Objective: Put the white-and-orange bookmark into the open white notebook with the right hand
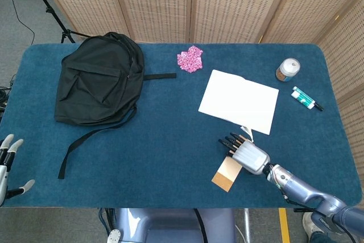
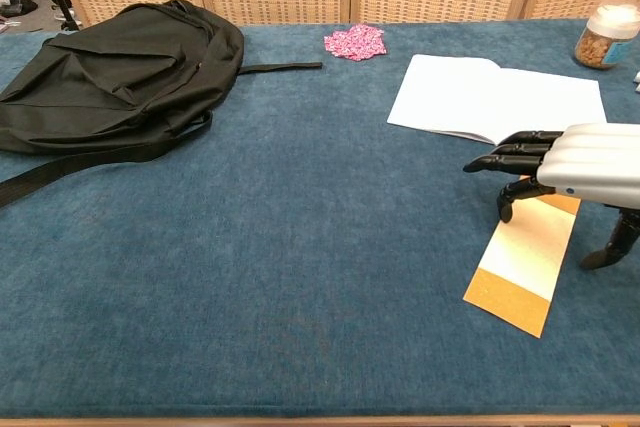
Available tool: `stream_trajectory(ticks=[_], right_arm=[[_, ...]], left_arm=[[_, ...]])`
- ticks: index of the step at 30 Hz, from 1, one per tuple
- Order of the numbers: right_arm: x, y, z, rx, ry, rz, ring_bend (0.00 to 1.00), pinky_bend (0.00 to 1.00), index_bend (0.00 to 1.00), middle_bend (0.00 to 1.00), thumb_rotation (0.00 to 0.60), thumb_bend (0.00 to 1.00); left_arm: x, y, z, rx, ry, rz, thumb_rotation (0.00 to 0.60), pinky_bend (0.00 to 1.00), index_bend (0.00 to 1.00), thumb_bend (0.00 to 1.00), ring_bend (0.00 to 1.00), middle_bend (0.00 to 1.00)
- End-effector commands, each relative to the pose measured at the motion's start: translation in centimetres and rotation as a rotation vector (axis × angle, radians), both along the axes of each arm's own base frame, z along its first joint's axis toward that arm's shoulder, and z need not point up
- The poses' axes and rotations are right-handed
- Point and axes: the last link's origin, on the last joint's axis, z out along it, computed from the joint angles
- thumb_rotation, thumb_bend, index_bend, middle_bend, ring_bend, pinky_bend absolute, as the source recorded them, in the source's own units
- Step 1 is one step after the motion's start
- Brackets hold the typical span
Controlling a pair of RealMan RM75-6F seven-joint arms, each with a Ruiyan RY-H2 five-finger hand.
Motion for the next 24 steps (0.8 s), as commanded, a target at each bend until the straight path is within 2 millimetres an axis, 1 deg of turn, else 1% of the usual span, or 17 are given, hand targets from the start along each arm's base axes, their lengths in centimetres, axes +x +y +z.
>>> stream_trajectory(ticks=[1, 24], right_arm=[[0.0, -0.04, -0.14, 0.002, 0.001, 0.0, 0.0, 0.0, 0.32, 0.0, 0.6, 0.0], [0.27, 0.08, -0.72, 0.013, -0.029, 0.01, 0.0, 0.0, 0.32, 0.0, 0.6, 0.0]], left_arm=[[0.02, 0.01, 0.03, 0.002, 0.0, -0.002, 0.6, 0.0, 0.0, 0.0, 0.0, 0.0], [0.02, 0.09, -0.02, 0.003, 0.0, 0.001, 0.6, 0.0, 0.0, 0.0, 0.0, 0.0]])
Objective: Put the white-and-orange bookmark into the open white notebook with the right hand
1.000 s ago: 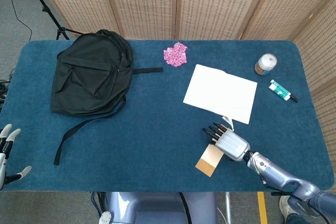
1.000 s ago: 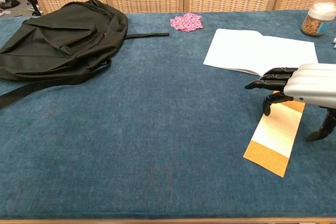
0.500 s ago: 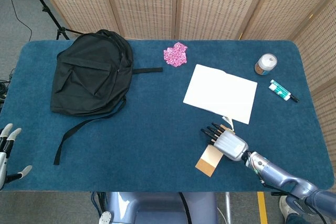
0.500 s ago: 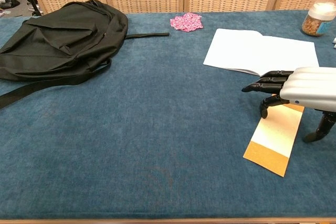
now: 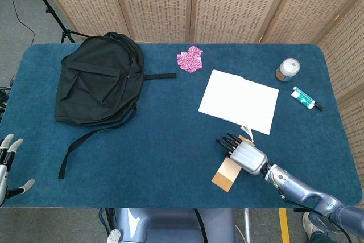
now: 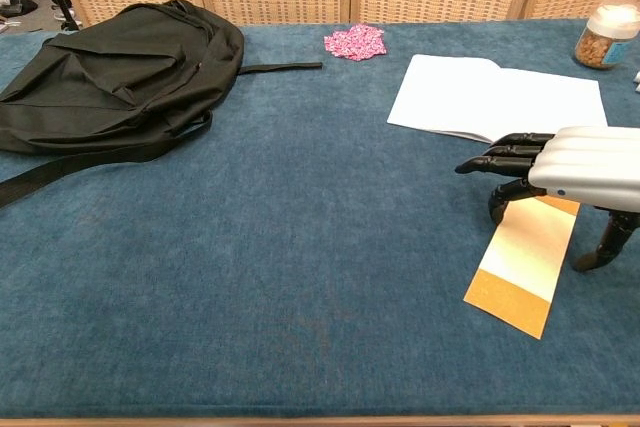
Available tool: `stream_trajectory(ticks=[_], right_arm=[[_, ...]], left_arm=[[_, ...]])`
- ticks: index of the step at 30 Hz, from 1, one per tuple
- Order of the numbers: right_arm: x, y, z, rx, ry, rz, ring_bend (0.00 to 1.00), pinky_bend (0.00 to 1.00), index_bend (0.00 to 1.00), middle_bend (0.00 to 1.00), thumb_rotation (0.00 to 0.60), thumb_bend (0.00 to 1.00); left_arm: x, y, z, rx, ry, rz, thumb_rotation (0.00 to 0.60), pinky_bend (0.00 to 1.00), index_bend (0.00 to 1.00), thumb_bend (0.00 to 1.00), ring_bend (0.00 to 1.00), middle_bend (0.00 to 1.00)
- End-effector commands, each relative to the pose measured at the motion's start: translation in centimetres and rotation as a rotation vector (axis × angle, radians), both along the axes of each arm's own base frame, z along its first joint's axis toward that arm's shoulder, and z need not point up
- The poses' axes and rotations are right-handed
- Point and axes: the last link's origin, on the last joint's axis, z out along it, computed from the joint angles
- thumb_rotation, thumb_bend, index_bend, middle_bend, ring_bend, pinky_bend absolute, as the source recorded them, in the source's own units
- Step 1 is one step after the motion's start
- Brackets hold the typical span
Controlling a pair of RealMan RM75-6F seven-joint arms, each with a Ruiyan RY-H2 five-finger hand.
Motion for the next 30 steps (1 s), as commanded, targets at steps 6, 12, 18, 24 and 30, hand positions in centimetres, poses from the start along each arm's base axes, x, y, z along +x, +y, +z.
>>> stream_trajectory(ticks=[6, 12, 18, 24, 30], right_arm=[[0.17, 0.08, -0.41, 0.007, -0.001, 0.014, 0.0, 0.0, 0.3, 0.0, 0.6, 0.0], [0.18, 0.15, -0.57, 0.005, 0.011, 0.029, 0.0, 0.0, 0.3, 0.0, 0.6, 0.0], [0.04, 0.21, -0.7, 0.001, 0.008, 0.029, 0.0, 0.0, 0.41, 0.0, 0.6, 0.02], [-0.11, 0.25, -0.75, -0.006, -0.006, 0.025, 0.0, 0.0, 0.48, 0.0, 0.6, 0.05], [0.23, 0.21, -0.37, -0.014, -0.026, 0.034, 0.0, 0.0, 0.48, 0.0, 0.6, 0.05]], left_arm=[[-0.02, 0.04, -0.03, 0.0, 0.001, 0.002, 0.6, 0.0, 0.0, 0.0, 0.0, 0.0], [-0.01, 0.07, -0.03, 0.0, 0.001, 0.002, 0.6, 0.0, 0.0, 0.0, 0.0, 0.0], [0.0, 0.09, -0.04, -0.001, 0.001, 0.002, 0.6, 0.0, 0.0, 0.0, 0.0, 0.0], [-0.04, 0.11, -0.01, -0.001, 0.0, 0.003, 0.6, 0.0, 0.0, 0.0, 0.0, 0.0], [-0.02, 0.11, -0.06, -0.003, 0.001, 0.004, 0.6, 0.0, 0.0, 0.0, 0.0, 0.0]])
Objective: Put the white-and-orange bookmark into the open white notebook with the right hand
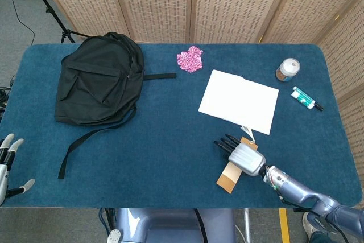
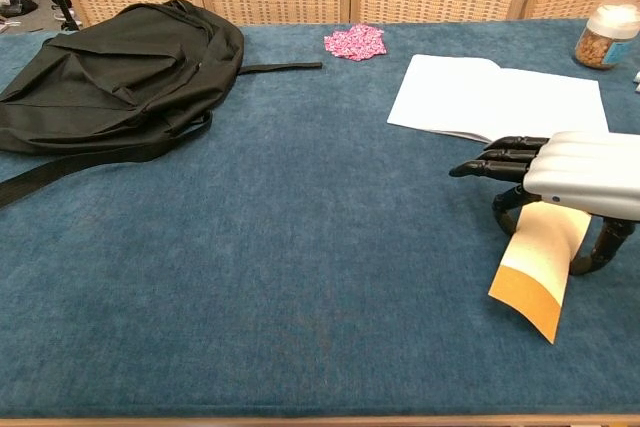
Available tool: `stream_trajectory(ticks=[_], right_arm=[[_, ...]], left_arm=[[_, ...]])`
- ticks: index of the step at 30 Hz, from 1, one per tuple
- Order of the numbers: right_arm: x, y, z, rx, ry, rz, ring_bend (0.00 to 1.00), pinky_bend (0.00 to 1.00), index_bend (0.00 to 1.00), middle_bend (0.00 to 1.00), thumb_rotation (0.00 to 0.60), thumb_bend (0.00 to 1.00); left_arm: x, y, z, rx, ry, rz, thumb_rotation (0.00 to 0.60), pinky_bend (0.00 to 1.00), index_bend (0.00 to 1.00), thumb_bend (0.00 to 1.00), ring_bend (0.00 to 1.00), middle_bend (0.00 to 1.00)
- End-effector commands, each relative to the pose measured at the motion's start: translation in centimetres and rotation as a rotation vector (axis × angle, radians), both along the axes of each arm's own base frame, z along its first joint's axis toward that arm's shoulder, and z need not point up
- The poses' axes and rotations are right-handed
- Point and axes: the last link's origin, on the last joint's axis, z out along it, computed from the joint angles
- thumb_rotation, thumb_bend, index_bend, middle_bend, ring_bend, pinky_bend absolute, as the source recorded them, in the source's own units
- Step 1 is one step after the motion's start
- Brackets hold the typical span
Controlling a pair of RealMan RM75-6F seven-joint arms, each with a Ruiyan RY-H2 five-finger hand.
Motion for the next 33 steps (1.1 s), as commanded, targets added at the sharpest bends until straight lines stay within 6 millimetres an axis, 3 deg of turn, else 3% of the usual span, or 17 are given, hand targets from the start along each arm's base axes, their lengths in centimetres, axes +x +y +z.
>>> stream_trajectory(ticks=[1, 6, 10, 13, 20, 28, 33], right_arm=[[0.3, -0.1, 0.3, -0.008, -0.009, 0.011, 0.0, 0.0, 0.48, 0.0, 0.6, 0.05], [1.3, -0.7, 1.8, -0.055, -0.012, 0.06, 0.0, 0.0, 0.48, 0.0, 0.6, 0.09], [3.0, -1.9, 4.2, -0.121, -0.002, 0.1, 0.0, 0.0, 0.48, 0.0, 0.6, 0.09], [5.8, -4.9, 7.1, -0.23, 0.02, 0.163, 0.0, 0.0, 0.48, 0.0, 0.6, 0.1], [8.1, -8.5, 8.7, -0.294, 0.074, 0.152, 0.0, 0.0, 0.49, 0.0, 0.6, 0.14], [11.4, -14.9, 11.0, -0.402, 0.133, 0.17, 0.0, 0.0, 0.5, 0.0, 0.6, 0.16], [11.0, -19.2, 11.2, -0.444, 0.251, 0.136, 0.0, 0.0, 0.5, 0.0, 0.6, 0.21]], left_arm=[[0.0, 0.0, 0.0, 0.001, 0.0, 0.0, 0.6, 0.0, 0.0, 0.0, 0.0, 0.0], [0.0, 0.0, 0.0, 0.001, -0.001, 0.001, 0.6, 0.0, 0.0, 0.0, 0.0, 0.0], [-0.1, 0.1, 0.1, 0.002, -0.003, 0.008, 0.6, 0.0, 0.0, 0.0, 0.0, 0.0], [-0.2, 0.4, -0.1, -0.009, -0.001, 0.019, 0.6, 0.0, 0.0, 0.0, 0.0, 0.0], [-0.1, 0.4, -0.4, -0.05, -0.016, 0.023, 0.6, 0.0, 0.0, 0.0, 0.0, 0.0], [-0.6, 1.4, -0.9, -0.038, 0.004, 0.078, 0.6, 0.0, 0.0, 0.0, 0.0, 0.0], [-0.4, 1.8, -1.4, -0.028, 0.032, 0.089, 0.6, 0.0, 0.0, 0.0, 0.0, 0.0]])
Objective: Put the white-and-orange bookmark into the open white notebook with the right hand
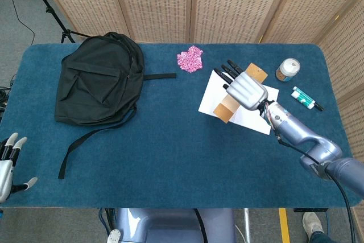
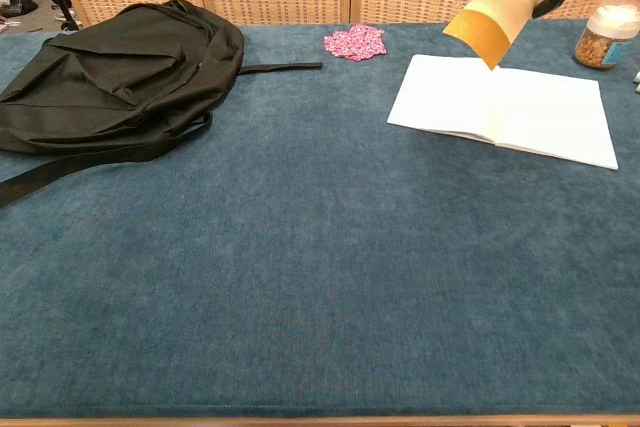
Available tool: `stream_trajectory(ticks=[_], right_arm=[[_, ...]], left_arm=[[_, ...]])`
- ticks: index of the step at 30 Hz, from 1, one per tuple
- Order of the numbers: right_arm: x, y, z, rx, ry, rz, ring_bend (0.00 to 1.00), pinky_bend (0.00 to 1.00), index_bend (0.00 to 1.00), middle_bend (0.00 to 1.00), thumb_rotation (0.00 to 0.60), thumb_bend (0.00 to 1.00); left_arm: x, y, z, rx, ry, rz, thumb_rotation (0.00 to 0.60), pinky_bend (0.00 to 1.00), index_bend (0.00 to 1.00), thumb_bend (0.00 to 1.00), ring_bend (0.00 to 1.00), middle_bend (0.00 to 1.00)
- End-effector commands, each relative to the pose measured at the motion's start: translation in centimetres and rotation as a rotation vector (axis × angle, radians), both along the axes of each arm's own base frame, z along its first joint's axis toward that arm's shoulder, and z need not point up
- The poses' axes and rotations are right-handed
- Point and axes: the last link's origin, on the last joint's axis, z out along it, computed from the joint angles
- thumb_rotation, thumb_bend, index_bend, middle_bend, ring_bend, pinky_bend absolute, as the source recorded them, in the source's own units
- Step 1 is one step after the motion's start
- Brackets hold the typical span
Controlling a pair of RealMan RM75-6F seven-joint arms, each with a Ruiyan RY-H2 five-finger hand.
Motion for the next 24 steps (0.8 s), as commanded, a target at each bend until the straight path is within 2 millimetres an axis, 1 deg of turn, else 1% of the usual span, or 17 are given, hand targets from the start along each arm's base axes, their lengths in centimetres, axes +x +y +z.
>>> stream_trajectory(ticks=[1, 4, 8, 12, 16, 22, 24], right_arm=[[0.3, -3.7, -0.1, -0.036, 0.068, -0.046, 0.0, 0.0, 0.5, 0.0, 0.6, 0.23], [-0.9, -4.9, -0.6, -0.045, 0.114, -0.077, 0.0, 0.0, 0.5, 0.0, 0.6, 0.26], [-2.9, -5.6, -1.4, -0.044, 0.192, -0.096, 0.0, 0.0, 0.5, 0.0, 0.6, 0.26], [-5.1, -5.4, -2.5, -0.02, 0.259, -0.106, 0.0, 0.0, 0.5, 0.0, 0.6, 0.26], [-6.9, -4.9, -3.5, 0.012, 0.315, -0.098, 0.0, 0.0, 0.5, 0.0, 0.6, 0.31], [-8.7, -4.3, -4.6, 0.044, 0.356, -0.109, 0.0, 0.0, 0.5, 0.0, 0.6, 0.31], [-9.5, -3.9, -5.3, 0.06, 0.383, -0.112, 0.0, 0.0, 0.5, 0.0, 0.6, 0.31]], left_arm=[[0.1, 0.3, -0.4, 0.009, 0.011, 0.008, 0.6, 0.0, 0.0, 0.0, 0.0, 0.0], [0.1, 0.4, -0.5, 0.017, 0.025, 0.017, 0.6, 0.0, 0.0, 0.0, 0.0, 0.0], [0.0, 0.6, -0.9, 0.019, 0.036, 0.028, 0.6, 0.0, 0.0, 0.0, 0.0, 0.0], [-0.1, 0.8, -1.3, 0.014, 0.048, 0.038, 0.6, 0.0, 0.0, 0.0, 0.0, 0.0], [-0.3, 1.0, -1.6, 0.011, 0.058, 0.046, 0.6, 0.0, 0.0, 0.0, 0.0, 0.0], [-0.2, 1.0, -1.6, 0.012, 0.058, 0.04, 0.6, 0.0, 0.0, 0.0, 0.0, 0.0], [-0.1, 0.9, -1.6, 0.011, 0.059, 0.034, 0.6, 0.0, 0.0, 0.0, 0.0, 0.0]])
